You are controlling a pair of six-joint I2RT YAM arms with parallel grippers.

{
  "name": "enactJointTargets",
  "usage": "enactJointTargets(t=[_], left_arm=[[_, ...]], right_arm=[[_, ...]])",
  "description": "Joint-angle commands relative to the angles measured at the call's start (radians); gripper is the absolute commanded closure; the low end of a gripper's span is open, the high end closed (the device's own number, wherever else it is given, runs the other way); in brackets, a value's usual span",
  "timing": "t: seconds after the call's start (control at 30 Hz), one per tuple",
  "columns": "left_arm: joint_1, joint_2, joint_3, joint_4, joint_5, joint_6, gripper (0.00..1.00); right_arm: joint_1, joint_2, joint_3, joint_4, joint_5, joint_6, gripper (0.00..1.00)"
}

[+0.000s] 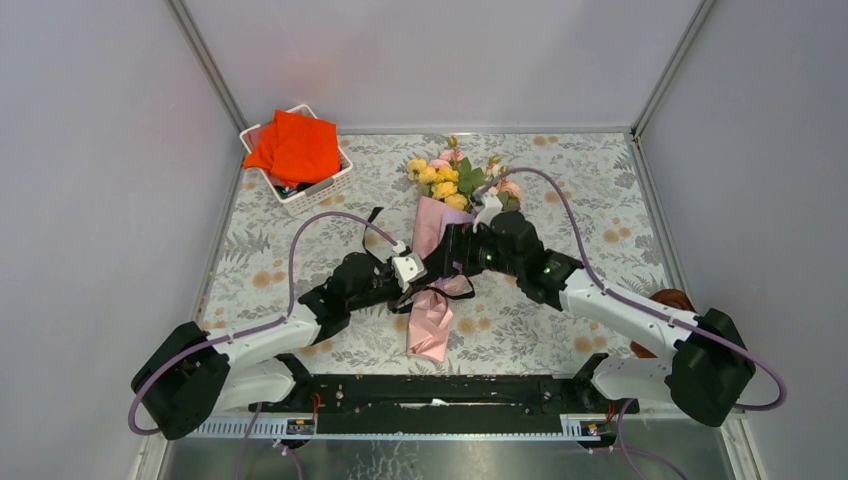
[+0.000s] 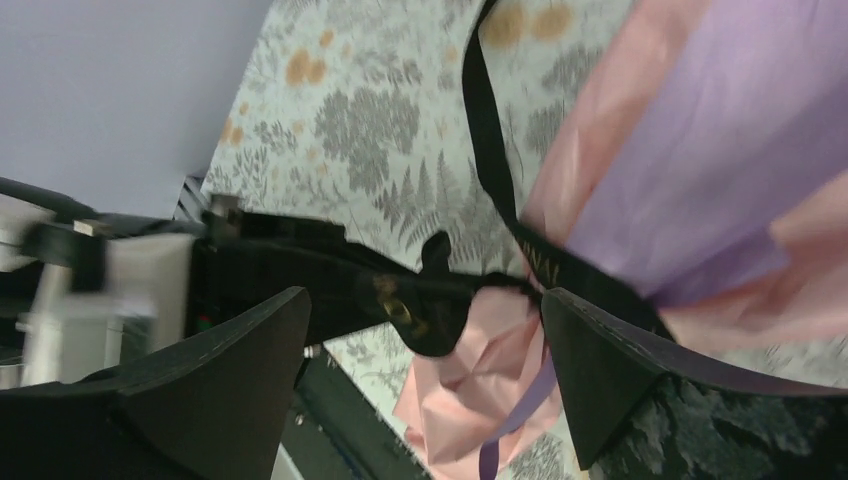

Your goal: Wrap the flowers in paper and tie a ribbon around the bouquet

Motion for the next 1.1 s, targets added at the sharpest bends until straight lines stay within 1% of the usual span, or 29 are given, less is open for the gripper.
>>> enactJointTargets(t=[0.0, 0.07, 0.13, 0.3, 0.33, 0.37, 0.4, 0.43, 0.47, 0.5, 0.53, 0.57, 0.63, 0.67, 0.73, 0.77, 0.8, 0.83, 0.87, 0.93, 0.97, 1.0, 1.03, 1.07], left_arm=[[-0.006, 0.011, -0.002, 0.073, -0.039, -0.022, 1.00], [-0.005, 0.016, -0.002, 0.075, -0.035, -0.022, 1.00], [-0.005, 0.021, 0.001, 0.076, -0.037, -0.026, 1.00], [-0.006, 0.030, 0.012, 0.071, -0.044, -0.025, 1.00], [-0.005, 0.033, 0.014, 0.069, -0.042, -0.025, 1.00], [-0.005, 0.036, 0.016, 0.068, -0.044, -0.026, 1.00], [-0.005, 0.037, 0.018, 0.067, -0.042, -0.027, 1.00], [-0.005, 0.038, 0.019, 0.067, -0.038, -0.028, 1.00], [-0.005, 0.038, 0.019, 0.066, -0.033, -0.027, 1.00], [-0.006, 0.037, 0.021, 0.064, -0.031, -0.028, 1.00], [-0.005, 0.037, 0.025, 0.059, -0.030, -0.027, 1.00], [-0.006, 0.036, 0.028, 0.055, -0.030, -0.027, 1.00], [-0.005, 0.031, 0.036, 0.033, -0.027, -0.022, 1.00], [-0.005, 0.025, 0.045, 0.014, -0.027, -0.016, 0.87], [-0.004, 0.004, 0.089, -0.085, -0.012, 0.018, 0.45], [0.001, -0.007, 0.133, -0.162, -0.012, 0.033, 0.34], [0.015, -0.015, 0.185, -0.256, -0.005, 0.028, 0.28], [0.056, -0.012, 0.243, -0.354, 0.034, -0.009, 0.26], [0.130, 0.001, 0.309, -0.453, 0.104, -0.063, 0.26], [0.317, 0.056, 0.420, -0.618, 0.242, -0.223, 0.28], [0.428, 0.092, 0.466, -0.698, 0.262, -0.276, 0.31], [0.487, 0.139, 0.508, -0.771, 0.224, -0.303, 0.36], [0.521, 0.174, 0.551, -0.832, 0.144, -0.307, 0.40], [0.536, 0.210, 0.584, -0.877, 0.034, -0.290, 0.42]], right_arm=[[0.027, -0.013, -0.074, 0.153, 0.023, 0.192, 0.08], [0.027, 0.017, -0.077, 0.185, -0.021, 0.216, 0.14], [0.030, 0.060, -0.055, 0.175, -0.056, 0.225, 0.19], [0.035, 0.093, -0.063, 0.200, -0.108, 0.262, 0.25], [0.035, 0.096, -0.060, 0.187, -0.110, 0.260, 0.28], [0.034, 0.098, -0.056, 0.171, -0.105, 0.254, 0.33], [0.034, 0.097, -0.052, 0.155, -0.099, 0.245, 0.43], [0.033, 0.093, -0.054, 0.148, -0.088, 0.241, 0.55], [0.033, 0.088, -0.057, 0.146, -0.068, 0.240, 0.74], [0.033, 0.082, -0.061, 0.143, -0.045, 0.239, 0.86], [0.032, 0.076, -0.066, 0.136, -0.018, 0.237, 0.95], [0.033, 0.071, -0.072, 0.127, 0.010, 0.229, 1.00], [0.033, 0.059, -0.084, 0.118, 0.049, 0.205, 1.00], [0.033, 0.057, -0.087, 0.117, 0.057, 0.191, 1.00], [0.032, 0.058, -0.080, 0.109, 0.066, 0.160, 1.00], [0.032, 0.061, -0.072, 0.102, 0.067, 0.144, 1.00], [0.032, 0.067, -0.063, 0.092, 0.069, 0.129, 1.00], [0.032, 0.071, -0.056, 0.083, 0.073, 0.115, 1.00], [0.032, 0.075, -0.051, 0.073, 0.078, 0.102, 1.00], [0.032, 0.078, -0.049, 0.072, 0.087, 0.084, 1.00], [0.032, 0.079, -0.050, 0.075, 0.086, 0.075, 1.00], [0.030, 0.081, -0.050, 0.079, 0.084, 0.070, 1.00], [0.032, 0.085, -0.049, 0.081, 0.083, 0.066, 1.00], [0.032, 0.089, -0.048, 0.083, 0.081, 0.061, 1.00]])
